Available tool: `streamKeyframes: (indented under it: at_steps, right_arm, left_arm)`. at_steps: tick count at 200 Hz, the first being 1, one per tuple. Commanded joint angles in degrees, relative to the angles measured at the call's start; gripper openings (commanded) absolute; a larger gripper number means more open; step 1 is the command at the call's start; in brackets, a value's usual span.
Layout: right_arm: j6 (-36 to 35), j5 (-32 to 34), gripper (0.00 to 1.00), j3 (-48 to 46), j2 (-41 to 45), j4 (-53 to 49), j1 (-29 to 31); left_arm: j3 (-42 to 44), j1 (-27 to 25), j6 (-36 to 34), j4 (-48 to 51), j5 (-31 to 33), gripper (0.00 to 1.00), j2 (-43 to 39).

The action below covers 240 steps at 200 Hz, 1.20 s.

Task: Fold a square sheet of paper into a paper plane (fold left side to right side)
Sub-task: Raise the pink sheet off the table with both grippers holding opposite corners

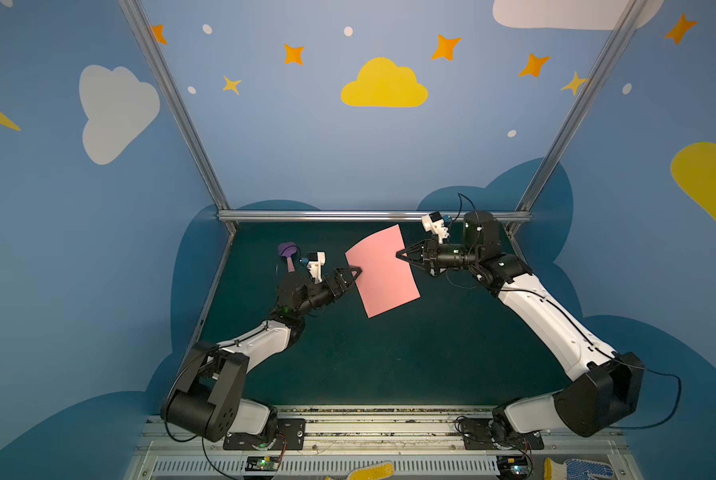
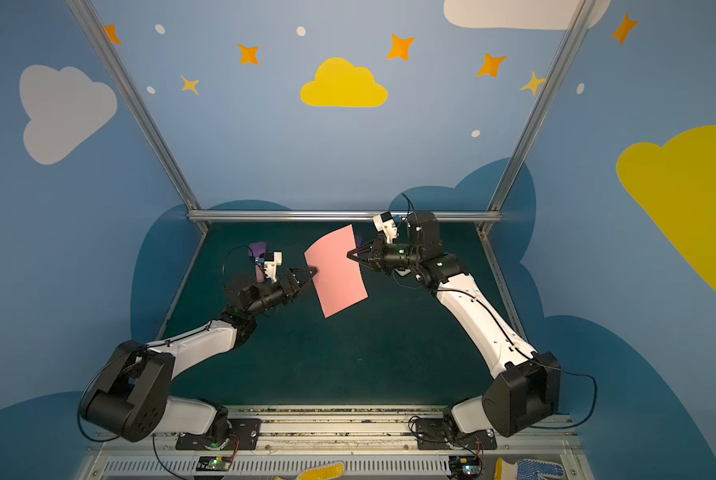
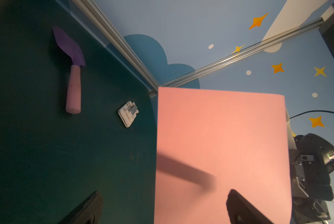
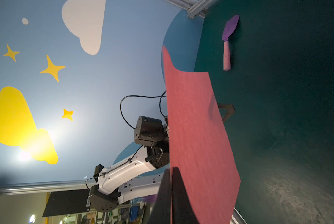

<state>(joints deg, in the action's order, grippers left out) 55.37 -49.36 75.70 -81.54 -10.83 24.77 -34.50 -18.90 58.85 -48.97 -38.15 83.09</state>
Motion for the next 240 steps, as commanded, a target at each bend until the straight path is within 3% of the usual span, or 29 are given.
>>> streamKeyframes:
  at_steps: [1,25,56,72,83,102,122,181,240]
  right_arm:
    - [3.91,-0.85,0.00,-2.58,2.32,7.69,-0.75]
    - [3.61,-0.19,0.00,-5.80,3.45,8.44,-2.47]
    - [3.45,0.58,0.00,-9.76,4.88,9.39,-5.26]
    - [3.64,0.47,0.00,-10.95,5.33,9.84,-6.20]
    - [4.08,0.27,0.00,-11.10,5.46,10.26,-6.53]
    - [4.46,-0.86,0.00,-9.97,5.26,10.55,-6.49]
    - [4.72,-0.94,0.00,-8.34,5.17,9.88,-5.91]
    - [9.31,-0.33,0.00,-3.03,3.40,13.38,-0.77]
    - [19.93,1.65,0.00,0.90,-1.16,27.38,4.27]
  left_arm:
    - [-2.59,-1.89,5.68,-11.00,-4.54,1.00,2.84]
    - [-2.97,-2.90,8.26,-13.83,-5.09,0.96,4.49]
    - [-2.24,-3.03,8.56,-13.60,-5.10,0.68,4.36]
    - [-1.88,-3.15,8.53,-13.46,-4.95,0.62,4.52]
    - [-1.80,-3.19,8.41,-13.10,-4.94,0.64,4.81]
    - [-1.11,-3.25,6.89,-10.40,-3.07,0.87,4.77]
    - [-1.29,-3.17,4.29,-7.36,-1.97,0.97,4.71]
    - [-4.99,-2.21,1.88,-6.86,-3.86,1.00,6.21]
    - [-6.20,0.16,7.73,-20.54,-4.72,1.00,6.11]
